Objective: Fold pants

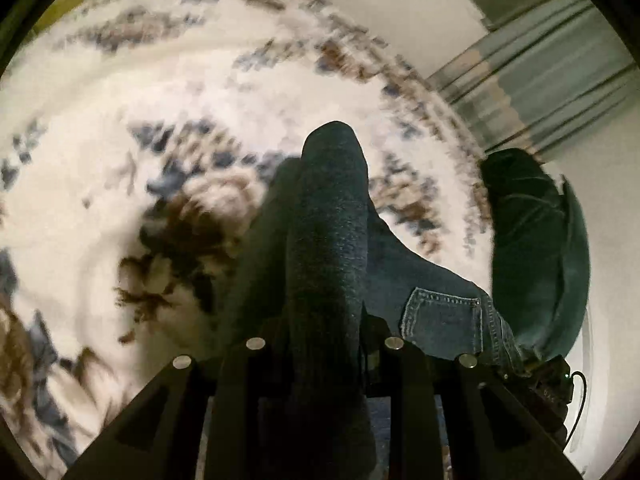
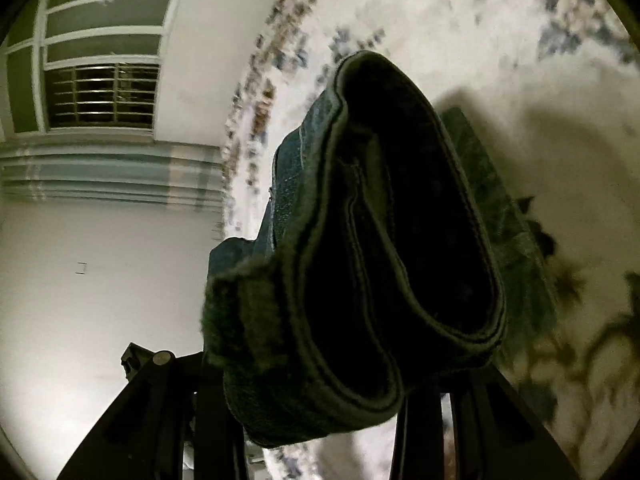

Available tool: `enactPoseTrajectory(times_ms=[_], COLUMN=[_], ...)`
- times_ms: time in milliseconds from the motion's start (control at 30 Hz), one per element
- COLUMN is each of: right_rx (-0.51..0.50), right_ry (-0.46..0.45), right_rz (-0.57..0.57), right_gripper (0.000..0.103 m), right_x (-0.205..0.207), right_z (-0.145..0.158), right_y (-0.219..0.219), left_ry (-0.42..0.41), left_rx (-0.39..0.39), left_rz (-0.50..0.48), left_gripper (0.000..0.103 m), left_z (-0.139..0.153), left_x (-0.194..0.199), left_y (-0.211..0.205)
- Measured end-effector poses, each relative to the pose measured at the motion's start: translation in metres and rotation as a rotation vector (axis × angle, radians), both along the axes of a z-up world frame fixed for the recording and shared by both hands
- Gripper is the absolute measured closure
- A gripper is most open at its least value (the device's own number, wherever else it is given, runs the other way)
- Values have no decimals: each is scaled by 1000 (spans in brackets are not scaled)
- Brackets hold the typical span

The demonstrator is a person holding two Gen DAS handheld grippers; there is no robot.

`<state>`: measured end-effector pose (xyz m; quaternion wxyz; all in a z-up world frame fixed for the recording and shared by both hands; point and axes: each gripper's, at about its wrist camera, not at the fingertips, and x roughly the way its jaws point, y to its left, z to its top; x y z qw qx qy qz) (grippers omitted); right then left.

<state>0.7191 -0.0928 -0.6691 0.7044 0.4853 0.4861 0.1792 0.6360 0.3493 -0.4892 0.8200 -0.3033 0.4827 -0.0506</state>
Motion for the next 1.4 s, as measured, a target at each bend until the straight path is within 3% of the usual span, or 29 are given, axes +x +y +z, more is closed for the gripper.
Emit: enactPoseTrajectory(times_ms=[100, 167, 233, 300, 333, 467, 600, 767, 867, 900, 1000, 1133, 1400], right_rx=[-16, -17, -42, -62, -90, -216, -438, -715, -835, -861, -886, -921, -1014], right_ry=[21, 31, 46, 61, 72, 92, 67, -3, -36, -46, -68, -125, -274], right_rz=[15, 50, 66, 70, 74, 86, 127, 165, 160, 158, 170, 169, 114], right_gripper=[66, 62, 57, 55, 49, 48, 44, 38, 14, 8, 8, 0, 0], right_x=[8, 8, 6, 3, 2, -7, -23, -55, -78, -86, -115, -152, -247], right_z=[-26, -32, -32, -29, -25, -1, 43, 101, 142, 157, 194, 244, 356], right_y=[7, 7, 3, -2, -5, -10, 0, 9, 10, 12, 9, 6, -14], left_ry=[30, 35, 55, 72, 79, 73, 83, 41, 22, 12, -25, -70, -166], left_rx=[-20, -46, -44, -38, -28, 140, 305, 423, 503, 514, 561, 619, 650], left_rz=[-1, -8, 0, 8, 13, 7, -7, -36, -44, -47, -48, -42, 14], left_gripper=[78, 74, 62, 62, 62, 64, 64, 63, 36, 26, 14, 12, 9], left_z=[-27, -32, -32, -27, -24, 8, 42, 86, 119, 129, 162, 210, 296], left_x=[0, -3, -6, -11, -13, -26, -46, -73, -92, -96, -115, -147, -227], left_y=[9, 13, 16, 17, 16, 3, -21, -55, -81, -87, -108, -135, -165])
